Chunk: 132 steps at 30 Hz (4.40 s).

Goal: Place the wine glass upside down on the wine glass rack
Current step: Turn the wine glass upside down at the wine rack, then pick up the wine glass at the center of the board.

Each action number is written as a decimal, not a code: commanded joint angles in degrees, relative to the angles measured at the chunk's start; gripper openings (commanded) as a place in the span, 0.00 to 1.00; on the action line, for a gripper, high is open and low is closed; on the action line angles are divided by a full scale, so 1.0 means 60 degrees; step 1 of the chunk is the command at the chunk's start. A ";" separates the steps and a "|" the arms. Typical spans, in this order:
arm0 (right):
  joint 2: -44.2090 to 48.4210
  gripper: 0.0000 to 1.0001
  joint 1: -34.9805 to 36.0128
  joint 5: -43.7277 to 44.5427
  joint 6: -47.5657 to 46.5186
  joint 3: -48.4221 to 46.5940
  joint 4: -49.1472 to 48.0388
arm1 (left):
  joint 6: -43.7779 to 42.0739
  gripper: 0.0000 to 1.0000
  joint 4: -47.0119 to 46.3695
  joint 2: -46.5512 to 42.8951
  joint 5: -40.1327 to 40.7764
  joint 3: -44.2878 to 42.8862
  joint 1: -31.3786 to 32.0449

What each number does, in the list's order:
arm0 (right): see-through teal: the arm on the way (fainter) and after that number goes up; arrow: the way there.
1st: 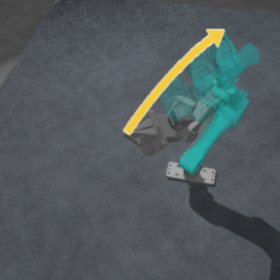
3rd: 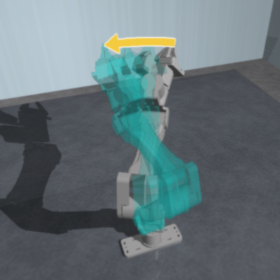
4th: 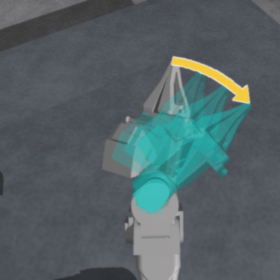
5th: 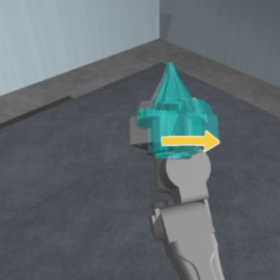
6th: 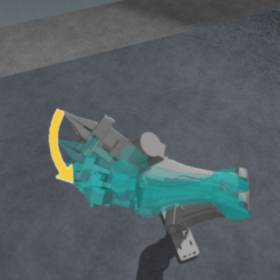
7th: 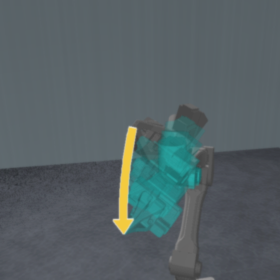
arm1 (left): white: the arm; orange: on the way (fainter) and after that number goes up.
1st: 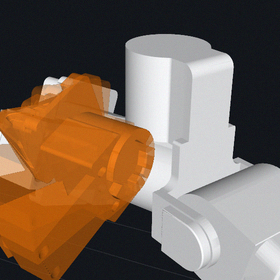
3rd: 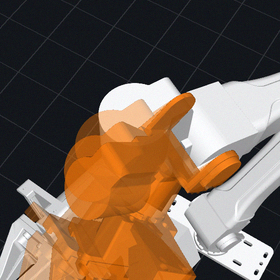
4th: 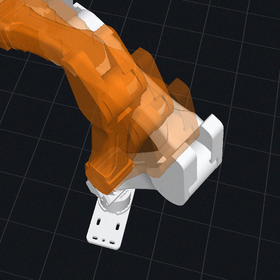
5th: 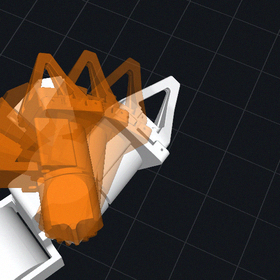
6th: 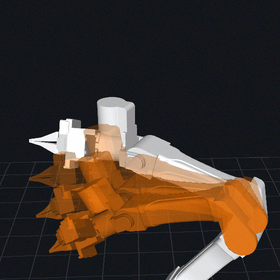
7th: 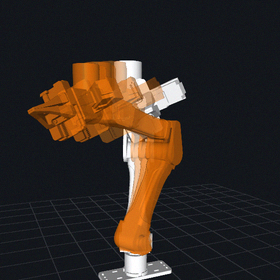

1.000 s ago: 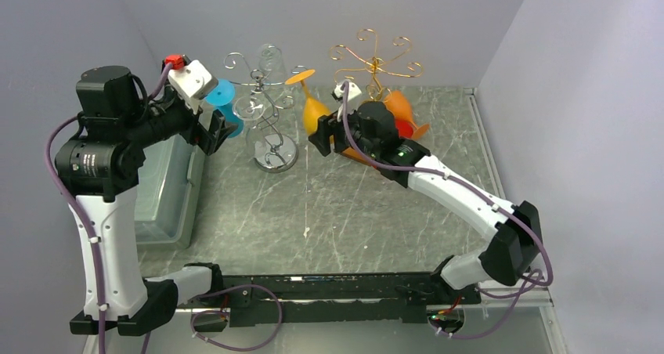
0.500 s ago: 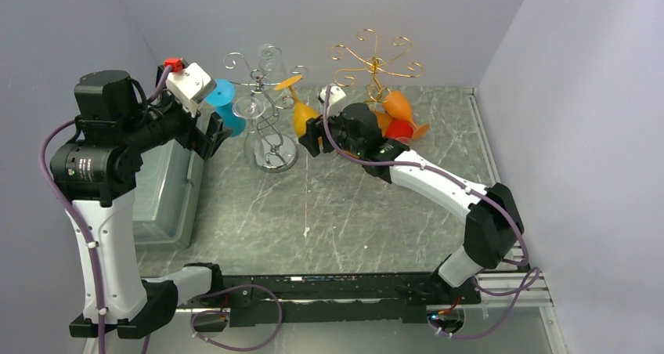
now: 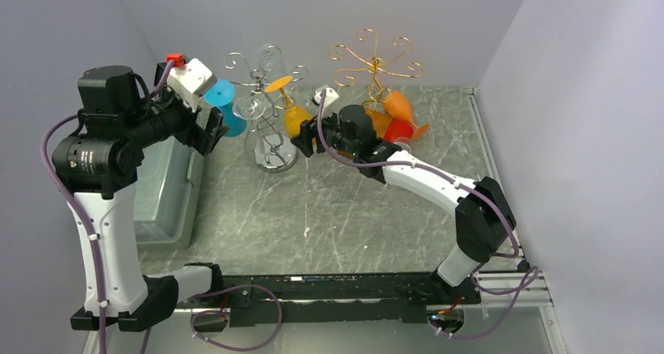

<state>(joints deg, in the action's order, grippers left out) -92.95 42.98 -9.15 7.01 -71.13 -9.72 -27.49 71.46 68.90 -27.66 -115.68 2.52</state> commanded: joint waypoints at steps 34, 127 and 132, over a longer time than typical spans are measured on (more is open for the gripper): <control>0.0778 0.53 0.0190 -0.0043 0.1809 0.3584 -0.6478 | 0.0011 0.96 -0.0165 0.0038 0.1130 0.0032 0.0020; 0.4138 0.43 -0.4097 0.3309 0.1957 0.2077 0.6619 | -0.0242 0.99 0.0328 0.0064 -0.0114 0.0873 0.0019; 0.3758 0.40 -0.4131 0.3197 0.2000 0.2038 0.6554 | -0.0323 0.99 0.0314 0.0015 -0.0139 0.0996 0.0027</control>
<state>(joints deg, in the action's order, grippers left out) -67.92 18.79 10.04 18.70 -58.92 28.97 -28.47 74.00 70.32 -27.14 -109.84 2.52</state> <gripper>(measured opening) 0.408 0.992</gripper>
